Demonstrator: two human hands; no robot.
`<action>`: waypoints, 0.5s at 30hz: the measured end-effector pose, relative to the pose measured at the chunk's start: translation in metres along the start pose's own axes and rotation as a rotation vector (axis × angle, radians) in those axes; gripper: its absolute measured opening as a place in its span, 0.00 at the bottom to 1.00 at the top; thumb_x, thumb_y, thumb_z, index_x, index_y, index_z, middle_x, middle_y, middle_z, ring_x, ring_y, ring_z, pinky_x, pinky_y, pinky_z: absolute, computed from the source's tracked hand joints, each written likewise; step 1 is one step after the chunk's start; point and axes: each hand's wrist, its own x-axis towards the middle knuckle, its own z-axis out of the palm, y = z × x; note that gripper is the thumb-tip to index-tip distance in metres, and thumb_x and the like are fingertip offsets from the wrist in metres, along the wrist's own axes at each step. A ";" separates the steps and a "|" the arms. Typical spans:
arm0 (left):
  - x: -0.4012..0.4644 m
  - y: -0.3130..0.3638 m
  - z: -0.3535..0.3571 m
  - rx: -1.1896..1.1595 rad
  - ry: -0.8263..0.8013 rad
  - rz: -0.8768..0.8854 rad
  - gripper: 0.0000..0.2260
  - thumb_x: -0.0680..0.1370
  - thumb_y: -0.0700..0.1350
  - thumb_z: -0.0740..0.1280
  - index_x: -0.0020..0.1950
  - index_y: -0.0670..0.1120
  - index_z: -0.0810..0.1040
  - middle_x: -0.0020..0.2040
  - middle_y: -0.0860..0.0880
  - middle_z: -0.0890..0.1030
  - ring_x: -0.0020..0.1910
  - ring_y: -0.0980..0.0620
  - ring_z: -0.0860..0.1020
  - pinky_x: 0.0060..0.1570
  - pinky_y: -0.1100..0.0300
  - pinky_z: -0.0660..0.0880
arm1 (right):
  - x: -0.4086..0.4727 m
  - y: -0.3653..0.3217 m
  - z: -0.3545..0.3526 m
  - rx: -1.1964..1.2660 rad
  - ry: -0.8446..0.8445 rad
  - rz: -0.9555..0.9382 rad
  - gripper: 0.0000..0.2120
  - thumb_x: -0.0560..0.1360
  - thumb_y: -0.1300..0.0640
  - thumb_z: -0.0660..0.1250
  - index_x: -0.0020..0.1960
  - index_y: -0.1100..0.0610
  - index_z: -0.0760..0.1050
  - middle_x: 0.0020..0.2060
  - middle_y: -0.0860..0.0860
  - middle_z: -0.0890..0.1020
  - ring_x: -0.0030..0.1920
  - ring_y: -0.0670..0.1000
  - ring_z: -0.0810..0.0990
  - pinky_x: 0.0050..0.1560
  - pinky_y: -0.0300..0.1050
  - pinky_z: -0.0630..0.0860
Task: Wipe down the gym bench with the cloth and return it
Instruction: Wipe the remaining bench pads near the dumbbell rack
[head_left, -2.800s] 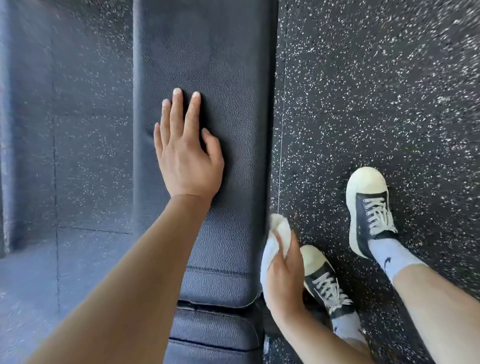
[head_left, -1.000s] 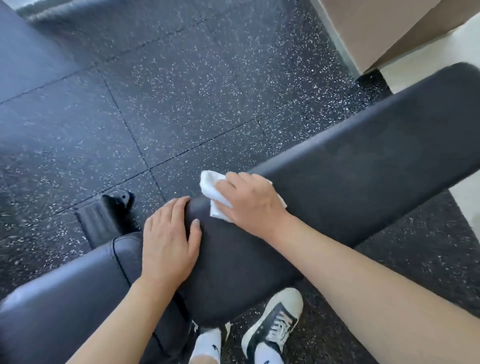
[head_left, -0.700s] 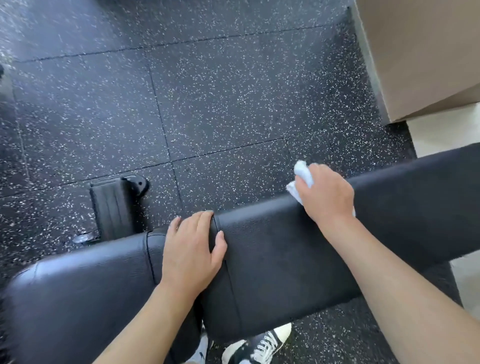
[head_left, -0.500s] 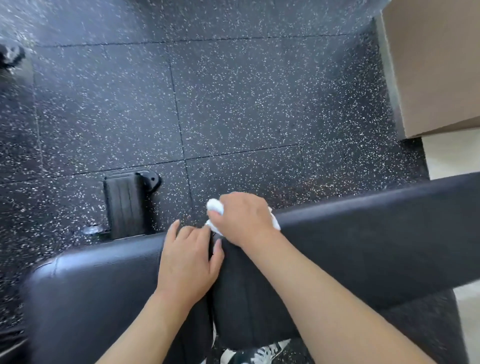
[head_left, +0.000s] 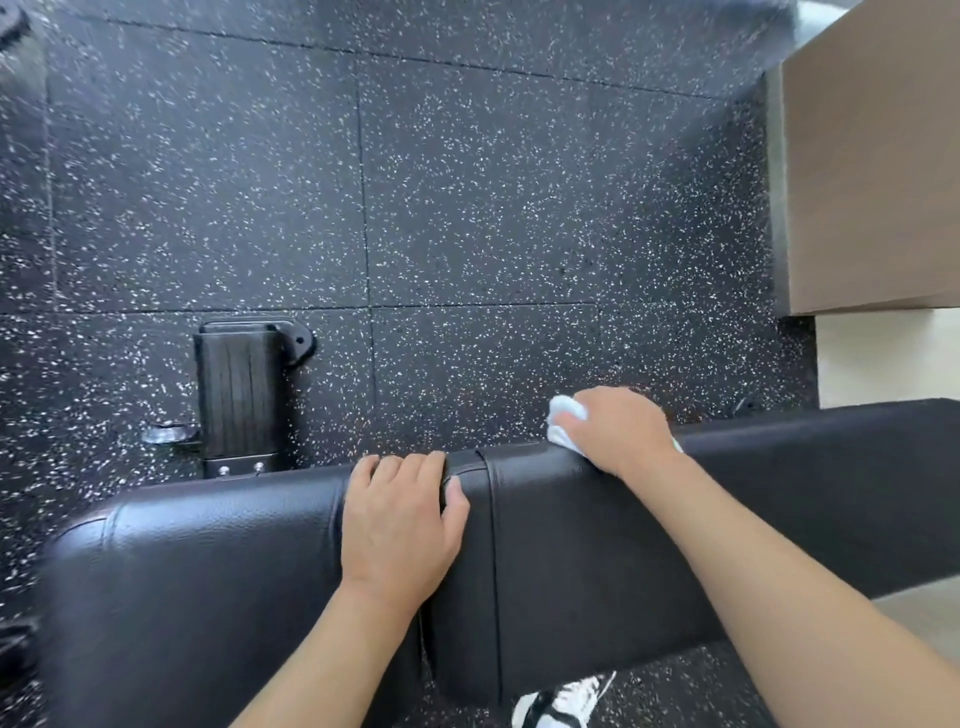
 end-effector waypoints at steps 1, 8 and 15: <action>0.002 0.003 -0.002 -0.009 -0.001 -0.016 0.16 0.82 0.52 0.58 0.53 0.47 0.83 0.44 0.50 0.84 0.43 0.44 0.80 0.58 0.45 0.73 | -0.001 -0.022 0.001 0.029 -0.010 -0.039 0.16 0.73 0.38 0.60 0.54 0.44 0.77 0.49 0.49 0.82 0.48 0.59 0.78 0.47 0.51 0.73; 0.010 0.017 -0.005 -0.062 -0.112 -0.096 0.14 0.81 0.52 0.53 0.47 0.53 0.77 0.42 0.56 0.80 0.44 0.49 0.80 0.57 0.49 0.70 | -0.001 -0.097 0.003 0.254 -0.086 -0.217 0.15 0.74 0.43 0.59 0.43 0.52 0.77 0.43 0.51 0.81 0.48 0.60 0.78 0.50 0.52 0.76; 0.032 0.092 0.013 -0.030 -0.174 -0.016 0.19 0.83 0.56 0.51 0.53 0.50 0.79 0.49 0.53 0.82 0.51 0.47 0.80 0.57 0.47 0.73 | 0.006 0.061 -0.003 0.122 -0.032 -0.117 0.14 0.76 0.38 0.57 0.54 0.42 0.76 0.48 0.45 0.81 0.52 0.58 0.79 0.50 0.51 0.74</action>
